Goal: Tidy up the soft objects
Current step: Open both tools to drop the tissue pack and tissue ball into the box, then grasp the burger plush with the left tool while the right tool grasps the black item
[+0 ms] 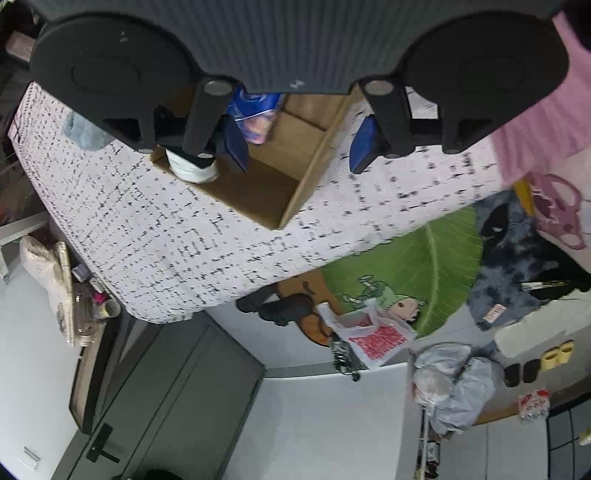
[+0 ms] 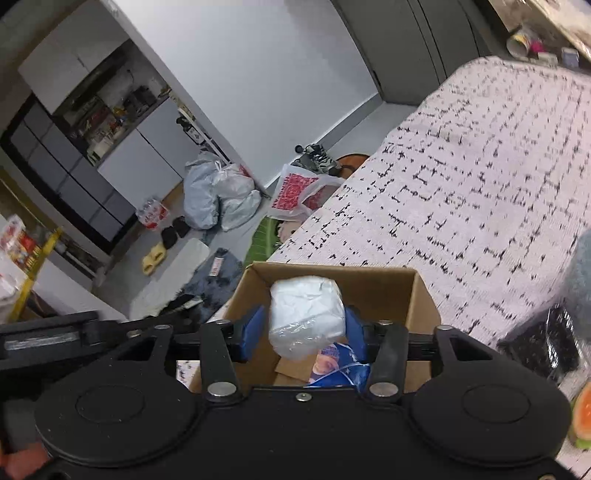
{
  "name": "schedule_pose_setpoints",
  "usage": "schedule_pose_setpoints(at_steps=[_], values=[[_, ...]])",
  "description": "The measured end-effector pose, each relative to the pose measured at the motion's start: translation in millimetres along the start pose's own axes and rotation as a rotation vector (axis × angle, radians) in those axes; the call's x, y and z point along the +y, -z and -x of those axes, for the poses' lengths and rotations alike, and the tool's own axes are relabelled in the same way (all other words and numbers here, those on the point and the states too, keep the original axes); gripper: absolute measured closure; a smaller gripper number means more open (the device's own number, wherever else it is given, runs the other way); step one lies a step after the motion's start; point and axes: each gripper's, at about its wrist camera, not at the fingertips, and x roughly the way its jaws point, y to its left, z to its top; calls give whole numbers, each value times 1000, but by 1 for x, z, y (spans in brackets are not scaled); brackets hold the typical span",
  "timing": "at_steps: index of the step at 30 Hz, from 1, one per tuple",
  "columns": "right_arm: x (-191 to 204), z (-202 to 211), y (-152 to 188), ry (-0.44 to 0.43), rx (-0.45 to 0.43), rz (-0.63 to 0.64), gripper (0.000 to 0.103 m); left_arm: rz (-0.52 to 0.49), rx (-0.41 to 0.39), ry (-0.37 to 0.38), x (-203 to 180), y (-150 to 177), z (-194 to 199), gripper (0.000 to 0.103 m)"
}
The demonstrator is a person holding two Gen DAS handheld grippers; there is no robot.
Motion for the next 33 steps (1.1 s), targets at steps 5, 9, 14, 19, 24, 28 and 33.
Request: schedule_pose_setpoints(at_steps=[5, 9, 14, 19, 24, 28, 33], values=[[3, 4, 1, 5, -3, 10, 33, -82, -61, -79, -3, 1, 36, 20], [6, 19, 0, 13, -28, 15, 25, -103, -87, -91, -1, 4, 58, 13], [8, 46, 0, 16, -56, 11, 17, -72, -90, -112, 8, 11, 75, 12], [13, 72, 1, 33, -81, 27, 12, -62, -109, -112, 10, 19, 97, 12], [16, 98, 6, 37, -104, 50, 9, -47, -141, -107, 11, 25, 121, 12], [15, 118, 10, 52, -118, 58, 9, -50, -161, -104, 5, 33, 134, 12], [8, 140, 14, 71, -145, 53, 5, -64, -178, -86, -3, 45, 148, 12]])
